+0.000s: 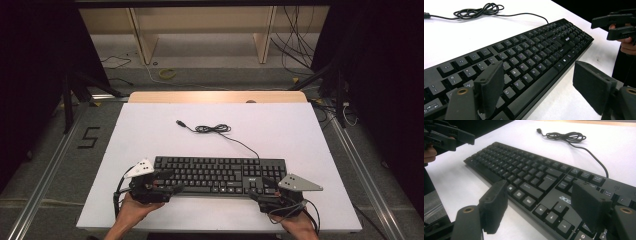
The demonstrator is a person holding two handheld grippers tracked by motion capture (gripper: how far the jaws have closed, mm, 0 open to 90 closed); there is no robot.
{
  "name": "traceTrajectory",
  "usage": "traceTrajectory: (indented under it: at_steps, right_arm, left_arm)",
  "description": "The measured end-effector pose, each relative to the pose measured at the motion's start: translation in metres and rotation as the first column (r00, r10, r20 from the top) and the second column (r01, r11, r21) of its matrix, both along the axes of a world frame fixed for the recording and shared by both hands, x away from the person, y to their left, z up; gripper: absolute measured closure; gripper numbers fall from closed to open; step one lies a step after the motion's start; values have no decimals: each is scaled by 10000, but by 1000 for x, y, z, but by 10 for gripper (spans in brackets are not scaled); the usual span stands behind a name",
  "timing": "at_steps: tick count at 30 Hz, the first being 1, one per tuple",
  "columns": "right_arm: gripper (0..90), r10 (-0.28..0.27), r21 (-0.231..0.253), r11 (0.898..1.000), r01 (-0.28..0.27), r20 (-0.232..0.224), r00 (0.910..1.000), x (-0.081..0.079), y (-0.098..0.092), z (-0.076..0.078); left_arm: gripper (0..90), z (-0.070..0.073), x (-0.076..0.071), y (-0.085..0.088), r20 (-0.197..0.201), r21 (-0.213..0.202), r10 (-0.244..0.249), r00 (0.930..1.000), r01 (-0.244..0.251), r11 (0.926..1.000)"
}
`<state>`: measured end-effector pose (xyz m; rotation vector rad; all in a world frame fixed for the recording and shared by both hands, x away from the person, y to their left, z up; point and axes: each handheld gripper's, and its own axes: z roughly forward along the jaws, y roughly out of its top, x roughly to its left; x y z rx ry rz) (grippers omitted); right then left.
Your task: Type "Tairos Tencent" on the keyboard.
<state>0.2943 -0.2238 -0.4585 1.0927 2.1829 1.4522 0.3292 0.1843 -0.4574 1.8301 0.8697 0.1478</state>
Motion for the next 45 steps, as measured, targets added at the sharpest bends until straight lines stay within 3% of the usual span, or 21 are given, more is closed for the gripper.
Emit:
traceTrajectory:
  at_steps: [11,22,35,45]
  right_arm:
    - [308,19,25,10000,-19,-10,10000,0,2,1]
    - [311,282,12,9996,-282,-60,9996,5,16,3]
    - [341,871,-130,9961,-878,-483,9950,28,51,11]
    - [437,1192,-300,9921,-1215,-702,9904,49,79,16]
  left_arm:
    - [251,0,0,0,4,22,4,10000,-4,10000]
    - [251,0,1,1,-60,29,106,9999,-106,9999]
    - [252,-2,5,6,-222,241,457,9987,-451,9987]
    - [272,-4,8,11,-427,646,815,9958,-787,9948]
